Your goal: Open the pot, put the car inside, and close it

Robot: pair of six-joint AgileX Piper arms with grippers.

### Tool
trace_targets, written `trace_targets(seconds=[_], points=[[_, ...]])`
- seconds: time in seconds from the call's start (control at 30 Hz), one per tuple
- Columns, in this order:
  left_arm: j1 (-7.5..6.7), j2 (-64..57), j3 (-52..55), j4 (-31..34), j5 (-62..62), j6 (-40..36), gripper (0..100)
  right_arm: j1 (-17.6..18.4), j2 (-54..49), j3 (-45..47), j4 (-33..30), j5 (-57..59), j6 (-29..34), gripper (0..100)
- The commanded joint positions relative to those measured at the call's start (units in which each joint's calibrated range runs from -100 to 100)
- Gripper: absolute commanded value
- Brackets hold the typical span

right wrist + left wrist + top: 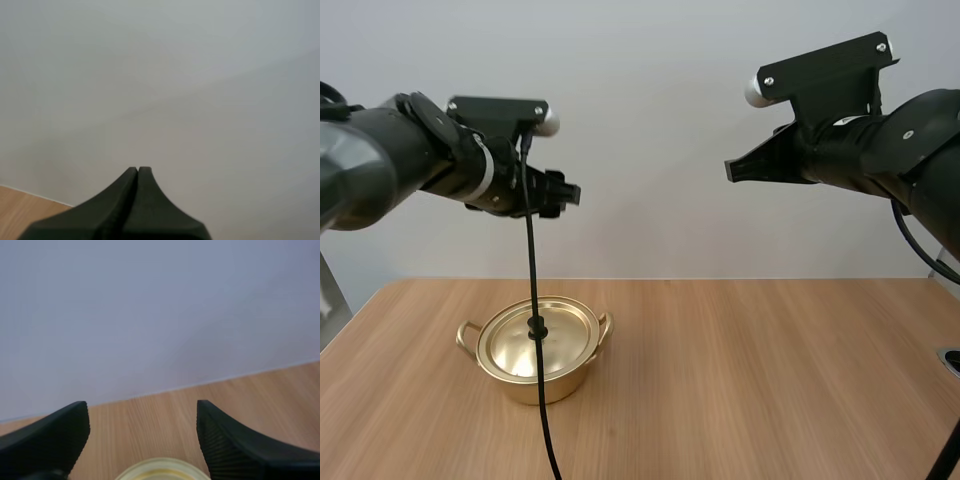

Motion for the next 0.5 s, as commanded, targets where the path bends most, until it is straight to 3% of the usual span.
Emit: trace_targets(seconds=[0.0, 0.27, 0.47], points=[[0.01, -17.6, 1.0, -2.3, -20.1, 0.0, 100, 0.0, 0.0, 0.0, 0.8, -1.5, 0.0, 0], [0.01, -42.8, 11.9, -0.2, -18.4, 2.8, 100, 0.0, 0.0, 0.0, 3.1, -1.5, -2.5, 0], [-0.73, -50.4, 21.1, 1.8, -15.5, -1.7, 100, 0.0, -0.1, 0.0, 5.6, -1.5, -2.5, 0]])
